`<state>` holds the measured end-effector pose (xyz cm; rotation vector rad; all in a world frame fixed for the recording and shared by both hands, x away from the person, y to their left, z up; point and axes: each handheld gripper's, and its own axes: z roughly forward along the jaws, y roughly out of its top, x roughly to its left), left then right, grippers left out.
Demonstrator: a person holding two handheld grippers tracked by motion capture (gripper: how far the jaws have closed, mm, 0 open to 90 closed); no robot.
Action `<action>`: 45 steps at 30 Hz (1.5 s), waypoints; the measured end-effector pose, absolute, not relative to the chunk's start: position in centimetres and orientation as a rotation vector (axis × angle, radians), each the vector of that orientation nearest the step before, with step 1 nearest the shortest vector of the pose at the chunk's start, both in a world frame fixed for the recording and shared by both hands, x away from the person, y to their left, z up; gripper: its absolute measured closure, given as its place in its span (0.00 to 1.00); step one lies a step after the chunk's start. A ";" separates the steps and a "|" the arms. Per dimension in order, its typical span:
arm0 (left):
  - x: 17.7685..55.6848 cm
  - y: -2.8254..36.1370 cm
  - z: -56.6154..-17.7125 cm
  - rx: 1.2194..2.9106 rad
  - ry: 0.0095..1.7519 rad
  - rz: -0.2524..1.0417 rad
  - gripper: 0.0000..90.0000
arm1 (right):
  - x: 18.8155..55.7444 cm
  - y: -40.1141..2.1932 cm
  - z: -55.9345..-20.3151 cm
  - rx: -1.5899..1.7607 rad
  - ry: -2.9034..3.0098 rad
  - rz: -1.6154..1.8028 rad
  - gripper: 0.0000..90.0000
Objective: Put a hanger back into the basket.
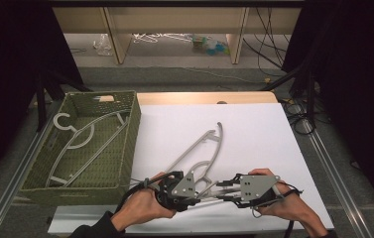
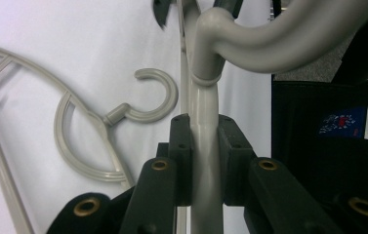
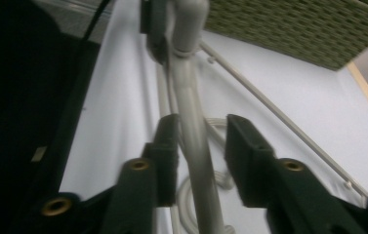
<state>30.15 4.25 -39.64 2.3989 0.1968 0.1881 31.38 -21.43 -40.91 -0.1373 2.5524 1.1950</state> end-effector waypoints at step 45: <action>35.5 18.9 -26.9 2.006 0.711 0.379 0.88 | 30.4 -24.2 -40.8 0.609 2.301 1.513 0.27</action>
